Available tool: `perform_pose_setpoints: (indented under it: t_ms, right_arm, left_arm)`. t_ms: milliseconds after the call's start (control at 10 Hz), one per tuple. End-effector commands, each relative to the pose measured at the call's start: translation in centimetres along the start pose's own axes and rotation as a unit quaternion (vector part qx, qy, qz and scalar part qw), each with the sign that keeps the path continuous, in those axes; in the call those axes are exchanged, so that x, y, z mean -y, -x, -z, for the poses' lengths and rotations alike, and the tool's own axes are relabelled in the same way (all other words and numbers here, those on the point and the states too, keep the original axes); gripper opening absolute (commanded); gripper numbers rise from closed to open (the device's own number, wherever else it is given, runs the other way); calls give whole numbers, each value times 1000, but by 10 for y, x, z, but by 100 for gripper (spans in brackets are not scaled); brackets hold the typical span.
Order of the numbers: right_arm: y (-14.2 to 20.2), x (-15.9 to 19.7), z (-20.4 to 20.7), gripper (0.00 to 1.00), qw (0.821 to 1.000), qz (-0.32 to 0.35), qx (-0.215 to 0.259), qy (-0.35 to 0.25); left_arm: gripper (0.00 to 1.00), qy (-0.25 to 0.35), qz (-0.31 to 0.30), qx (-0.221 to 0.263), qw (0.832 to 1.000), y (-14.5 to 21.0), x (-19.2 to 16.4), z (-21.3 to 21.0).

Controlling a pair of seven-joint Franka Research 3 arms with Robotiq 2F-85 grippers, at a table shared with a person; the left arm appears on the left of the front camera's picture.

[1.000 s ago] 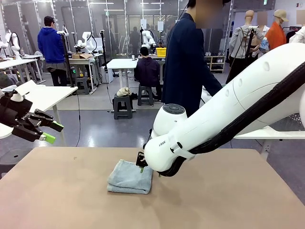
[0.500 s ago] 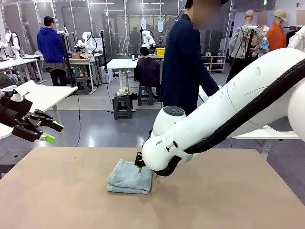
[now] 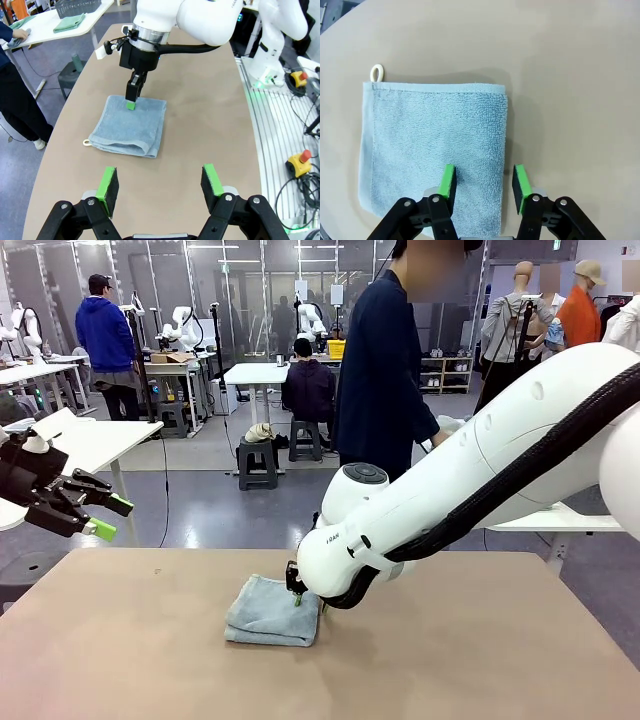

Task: Fold the towels and place them in the basket.
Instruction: Place the folded Towel with hook on the right side of the table.

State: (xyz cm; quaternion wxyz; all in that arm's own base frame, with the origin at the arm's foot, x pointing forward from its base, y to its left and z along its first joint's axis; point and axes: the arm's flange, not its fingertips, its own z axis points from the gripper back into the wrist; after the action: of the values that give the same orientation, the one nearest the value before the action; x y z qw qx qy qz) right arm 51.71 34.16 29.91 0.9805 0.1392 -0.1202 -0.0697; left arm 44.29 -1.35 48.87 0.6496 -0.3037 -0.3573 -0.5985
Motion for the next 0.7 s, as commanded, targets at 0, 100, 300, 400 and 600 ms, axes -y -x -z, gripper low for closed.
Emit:
perform_pose_setpoints:
  t_ms: [0,100,300,400,600]
  right_arm:
    - [-4,0,3,39,1000,-4,-1,-12]
    - [-4,1,4,5,1000,-5,-1,-12]
    - [-4,1,7,0,1000,-7,-4,-12]
    - [-3,1,9,0,1000,-12,-8,-10]
    - [-2,1,8,0,1000,-20,-17,-7]
  left_arm:
    - [84,3,6,8,1000,-2,1,-2]
    - [84,3,6,8,1000,-2,1,-2]
    - [84,3,6,8,1000,-2,1,-2]
    - [84,3,6,8,1000,-2,1,-2]
    - [84,3,6,8,1000,-2,1,-2]
